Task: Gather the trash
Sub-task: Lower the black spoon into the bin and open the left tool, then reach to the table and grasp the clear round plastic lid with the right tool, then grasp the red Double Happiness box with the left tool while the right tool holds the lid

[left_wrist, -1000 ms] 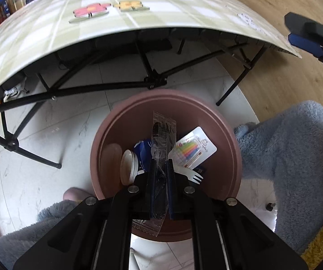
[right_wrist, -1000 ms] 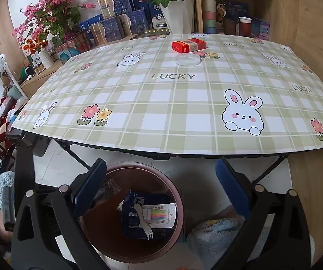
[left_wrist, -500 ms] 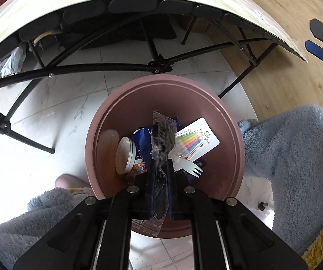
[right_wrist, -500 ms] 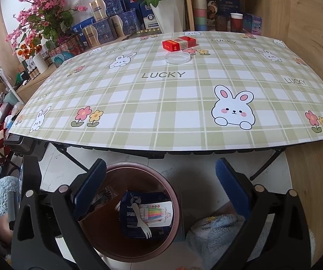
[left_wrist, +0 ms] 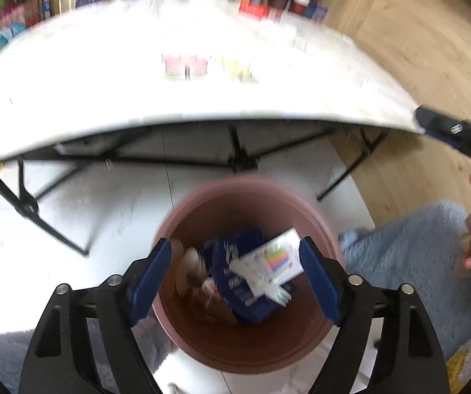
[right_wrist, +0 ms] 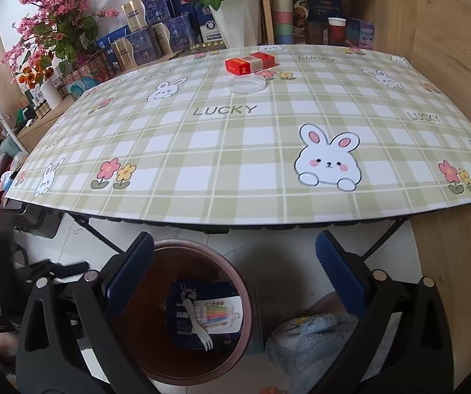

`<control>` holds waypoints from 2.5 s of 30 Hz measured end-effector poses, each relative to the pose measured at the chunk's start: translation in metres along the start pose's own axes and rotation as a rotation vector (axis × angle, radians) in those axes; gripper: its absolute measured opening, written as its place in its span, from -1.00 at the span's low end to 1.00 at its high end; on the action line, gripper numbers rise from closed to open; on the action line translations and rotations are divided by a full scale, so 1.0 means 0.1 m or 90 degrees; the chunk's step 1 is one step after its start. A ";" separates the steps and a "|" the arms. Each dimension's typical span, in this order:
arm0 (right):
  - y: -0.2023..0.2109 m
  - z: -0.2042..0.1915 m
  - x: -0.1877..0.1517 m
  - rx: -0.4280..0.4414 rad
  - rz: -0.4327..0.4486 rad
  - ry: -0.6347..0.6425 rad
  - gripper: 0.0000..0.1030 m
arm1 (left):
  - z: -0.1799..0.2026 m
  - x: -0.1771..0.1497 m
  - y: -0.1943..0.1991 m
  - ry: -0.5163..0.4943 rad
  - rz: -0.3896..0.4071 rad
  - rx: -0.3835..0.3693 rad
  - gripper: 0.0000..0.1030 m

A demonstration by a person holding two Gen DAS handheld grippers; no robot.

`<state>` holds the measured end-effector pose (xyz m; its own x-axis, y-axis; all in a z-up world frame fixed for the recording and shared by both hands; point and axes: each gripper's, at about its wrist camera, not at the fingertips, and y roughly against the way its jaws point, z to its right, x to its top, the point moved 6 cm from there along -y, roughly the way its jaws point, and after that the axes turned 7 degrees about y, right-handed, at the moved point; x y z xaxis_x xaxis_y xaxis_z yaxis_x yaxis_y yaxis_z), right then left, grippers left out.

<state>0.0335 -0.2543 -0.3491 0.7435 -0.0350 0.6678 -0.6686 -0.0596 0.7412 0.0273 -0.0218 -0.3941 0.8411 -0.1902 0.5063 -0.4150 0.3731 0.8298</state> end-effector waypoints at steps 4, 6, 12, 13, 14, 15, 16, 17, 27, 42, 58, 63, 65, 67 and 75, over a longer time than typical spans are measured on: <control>-0.02 0.10 0.09 -0.015 0.008 -0.007 0.89 | 0.08 0.19 0.26 -0.041 0.072 0.015 0.70; -0.05 0.15 0.13 -0.020 0.012 -0.010 0.89 | 0.10 0.34 0.38 -0.060 0.100 0.025 0.73; -0.09 0.25 0.32 -0.007 0.015 -0.020 0.89 | 0.07 0.96 0.65 -0.065 0.167 0.045 0.79; -0.08 0.25 0.36 -0.006 0.017 -0.016 0.89 | 0.08 1.10 0.71 -0.066 0.185 0.045 0.80; -0.08 0.26 0.40 -0.005 0.019 -0.009 0.89 | 0.08 1.21 0.75 -0.065 0.200 0.046 0.83; -0.08 0.28 0.45 -0.007 0.020 -0.002 0.89 | 0.07 1.30 0.79 -0.063 0.211 0.046 0.84; -0.09 0.31 0.49 -0.010 0.021 0.001 0.89 | 0.08 1.37 0.81 -0.061 0.218 0.045 0.86; -0.10 0.32 0.52 -0.012 0.021 0.001 0.89 | 0.09 1.47 0.83 -0.059 0.227 0.041 0.87; -0.42 0.44 0.82 0.007 0.001 0.012 0.89 | 0.15 2.13 0.75 -0.088 0.258 0.028 0.87; -1.38 0.57 1.55 -0.012 -0.041 0.090 0.89 | 0.01 2.90 0.29 -0.065 0.250 0.026 0.87; -2.06 0.38 1.97 -0.008 -0.086 0.134 0.43 | 0.01 3.21 -0.23 -0.070 0.206 0.030 0.87; -1.96 0.45 1.95 -0.001 -0.075 0.138 0.29 | 0.14 3.30 -0.47 -0.084 0.178 0.016 0.88; -1.88 0.56 1.94 -0.001 -0.060 0.115 0.29 | 0.21 3.34 -0.58 -0.087 0.167 0.008 0.87; -1.79 0.70 1.94 -0.004 -0.043 0.085 0.29 | 0.33 3.39 -0.74 -0.099 0.152 0.001 0.87; -1.46 1.35 1.86 -0.035 0.029 -0.026 0.29 | 0.85 3.69 -1.41 -0.200 0.085 -0.018 0.87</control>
<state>0.2715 -0.3872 -0.3424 0.7116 -0.0765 0.6984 -0.7006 -0.0027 0.7136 0.3667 -0.2220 -0.3046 0.6307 -0.4065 0.6611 -0.5003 0.4382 0.7468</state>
